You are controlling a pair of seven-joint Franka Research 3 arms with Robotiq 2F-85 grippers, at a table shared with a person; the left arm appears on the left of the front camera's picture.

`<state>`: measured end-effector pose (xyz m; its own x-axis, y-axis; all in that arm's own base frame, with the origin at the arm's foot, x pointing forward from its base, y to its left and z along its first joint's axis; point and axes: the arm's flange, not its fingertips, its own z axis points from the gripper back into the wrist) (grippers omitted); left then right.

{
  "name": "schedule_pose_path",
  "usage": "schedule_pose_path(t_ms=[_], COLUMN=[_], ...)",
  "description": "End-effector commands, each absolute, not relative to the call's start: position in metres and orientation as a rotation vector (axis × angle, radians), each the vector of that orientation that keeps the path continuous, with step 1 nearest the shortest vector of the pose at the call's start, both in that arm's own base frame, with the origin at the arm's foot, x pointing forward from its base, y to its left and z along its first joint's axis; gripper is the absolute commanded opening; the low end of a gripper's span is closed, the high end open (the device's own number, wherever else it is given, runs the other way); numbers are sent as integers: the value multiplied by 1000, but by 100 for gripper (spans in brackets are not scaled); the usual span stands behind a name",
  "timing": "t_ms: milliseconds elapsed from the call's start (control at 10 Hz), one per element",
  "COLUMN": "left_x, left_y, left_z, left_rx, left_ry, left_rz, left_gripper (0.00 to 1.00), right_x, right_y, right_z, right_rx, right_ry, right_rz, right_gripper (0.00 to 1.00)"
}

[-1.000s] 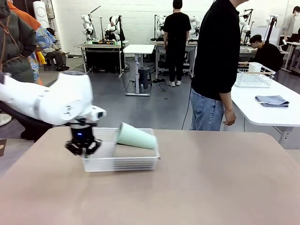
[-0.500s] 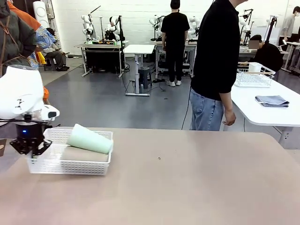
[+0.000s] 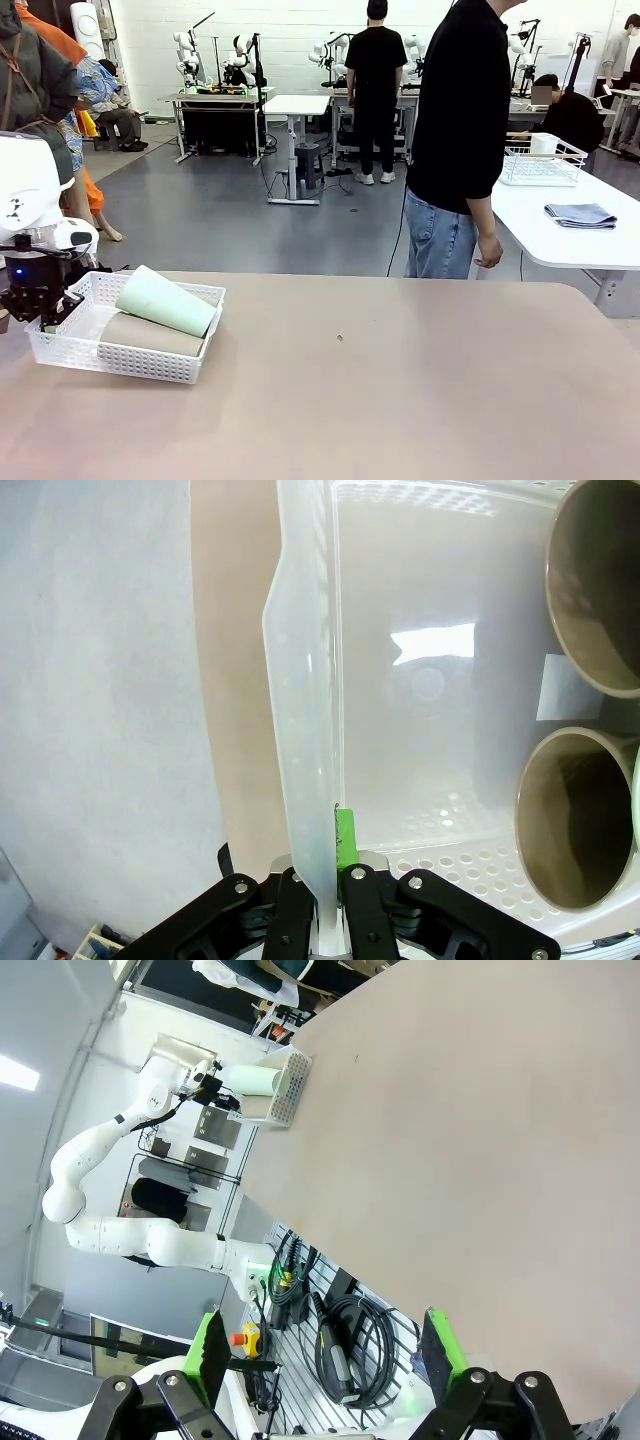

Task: Clean and organize the cups into the basket.
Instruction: Move the Organizing basket back to the left side of the table.

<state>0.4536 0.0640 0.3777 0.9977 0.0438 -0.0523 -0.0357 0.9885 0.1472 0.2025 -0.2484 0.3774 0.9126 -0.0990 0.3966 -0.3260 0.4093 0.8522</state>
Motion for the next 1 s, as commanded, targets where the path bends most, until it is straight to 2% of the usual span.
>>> schedule_pose_path(t_ms=[0, 400, 900], left_x=[451, 451, 451], left_y=[57, 57, 96], left_z=[377, 377, 362], left_rx=[166, 166, 171], left_ry=[60, 60, 44], left_rz=[60, 60, 62], left_gripper=[4, 4, 4], right_x=[207, 207, 207], right_y=[-251, -251, -251], right_z=[378, 378, 378], right_rx=[1145, 1145, 1145], right_ry=[-423, -423, -423], right_rz=[142, 142, 142], right_gripper=[100, 100, 100])
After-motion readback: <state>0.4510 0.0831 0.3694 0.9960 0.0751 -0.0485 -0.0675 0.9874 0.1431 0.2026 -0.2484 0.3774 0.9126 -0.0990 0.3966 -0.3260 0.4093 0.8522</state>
